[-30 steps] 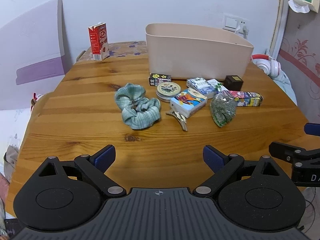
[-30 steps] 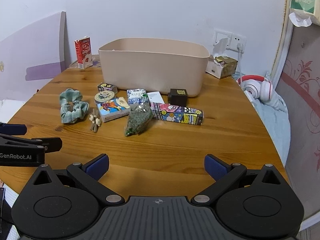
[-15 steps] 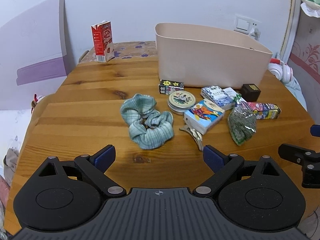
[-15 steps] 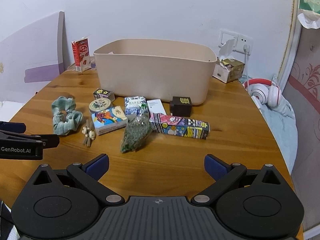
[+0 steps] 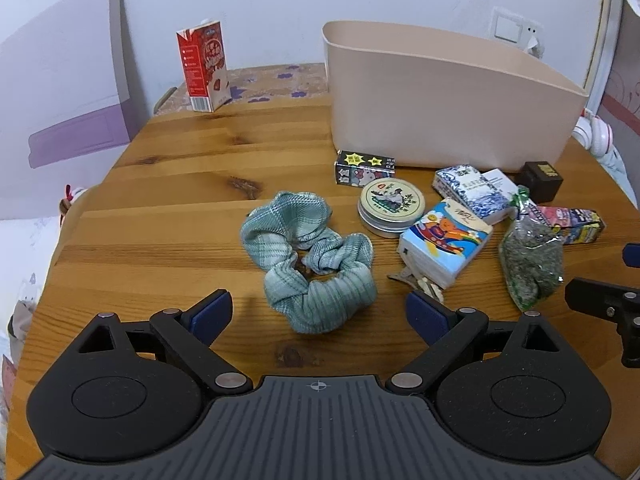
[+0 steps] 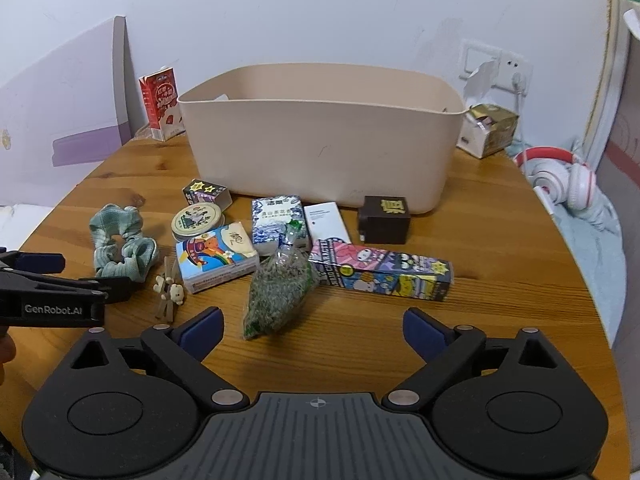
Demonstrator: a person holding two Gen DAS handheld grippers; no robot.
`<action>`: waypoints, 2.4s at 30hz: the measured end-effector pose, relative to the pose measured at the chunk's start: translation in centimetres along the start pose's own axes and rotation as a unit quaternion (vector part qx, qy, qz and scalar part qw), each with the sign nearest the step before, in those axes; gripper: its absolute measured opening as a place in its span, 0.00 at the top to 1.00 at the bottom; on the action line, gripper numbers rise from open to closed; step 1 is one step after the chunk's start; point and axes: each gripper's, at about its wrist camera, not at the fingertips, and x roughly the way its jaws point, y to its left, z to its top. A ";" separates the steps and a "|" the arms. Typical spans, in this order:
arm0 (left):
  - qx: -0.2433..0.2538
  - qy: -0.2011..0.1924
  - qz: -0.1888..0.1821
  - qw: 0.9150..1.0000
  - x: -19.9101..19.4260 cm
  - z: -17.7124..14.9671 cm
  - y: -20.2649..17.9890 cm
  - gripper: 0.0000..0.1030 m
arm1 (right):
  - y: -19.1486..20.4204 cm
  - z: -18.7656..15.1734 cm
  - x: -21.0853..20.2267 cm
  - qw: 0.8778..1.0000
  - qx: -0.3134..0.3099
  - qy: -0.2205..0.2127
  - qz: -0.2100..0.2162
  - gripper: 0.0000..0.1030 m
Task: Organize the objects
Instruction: 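Grasp the teal scrunchie with the left gripper while the right grasps the herb bag, then lift both items over the beige bin and open both grippers to drop them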
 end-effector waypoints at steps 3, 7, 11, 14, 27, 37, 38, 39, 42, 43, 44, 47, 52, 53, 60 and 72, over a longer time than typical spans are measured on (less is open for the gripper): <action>-0.003 0.004 -0.003 1.000 0.9 0.3 0.2 0.07 | 0.3 0.5 1.1 1.000 -0.006 0.009 0.009 0.08; -0.007 -0.004 -0.001 1.000 1.5 0.6 0.3 0.14 | 1.0 1.2 2.6 0.999 -0.021 0.023 0.015 0.14; -0.017 0.009 -0.004 1.000 2.3 0.8 0.5 0.23 | 1.3 1.6 3.9 0.999 -0.014 0.031 0.027 0.20; -0.021 0.010 -0.002 1.000 2.6 0.7 0.7 0.29 | 1.6 1.6 4.6 0.999 -0.010 0.037 0.033 0.27; -0.028 -0.012 -0.003 1.000 2.4 0.2 1.3 0.65 | 1.5 1.4 5.2 0.998 0.010 0.040 0.048 0.66; -0.034 -0.057 -0.005 0.998 -0.3 1.7 1.1 0.71 | 0.6 2.3 2.5 0.999 0.017 0.000 0.047 0.67; -0.033 -0.063 -0.004 0.997 -0.6 2.0 1.0 0.71 | 0.4 2.5 2.2 0.999 0.017 -0.005 0.047 0.67; -0.031 -0.069 -0.005 0.997 -0.9 2.3 1.0 0.71 | 0.3 2.8 1.7 0.999 0.017 -0.013 0.045 0.67; -0.021 -0.085 -0.003 0.996 -1.8 3.2 0.5 0.71 | -0.2 3.6 0.9 0.998 0.021 -0.029 0.043 0.67; -0.018 -0.089 -0.003 0.996 -2.0 3.5 0.4 0.71 | -0.5 3.8 0.6 0.998 0.024 -0.036 0.042 0.67; -0.014 -0.094 -0.004 0.995 -2.3 3.8 0.3 0.71 | -0.8 4.0 0.3 0.998 0.026 -0.043 0.040 0.67; -0.005 -0.111 -0.007 0.994 -3.0 5.0 -0.3 0.71 | -1.8 4.7 -0.5 0.997 0.035 -0.060 0.034 0.67; 0.004 -0.136 -0.010 0.991 -3.9 6.9 -1.4 0.71 | -3.5 6.2 -1.4 0.995 0.050 -0.087 0.026 0.67; 0.006 -0.140 -0.010 0.990 -4.0 7.3 -1.7 0.71 | -3.7 6.5 -1.6 0.994 0.051 -0.090 0.024 0.67; 0.019 -0.157 -0.012 0.987 -4.0 9.8 -4.0 0.71 | -5.3 9.2 -3.0 0.989 0.057 -0.135 0.015 0.67; 0.048 -0.149 -0.001 0.988 -0.3 14.9 -7.8 0.71 | -7.4 12.9 -1.3 0.990 0.063 -0.125 0.010 0.67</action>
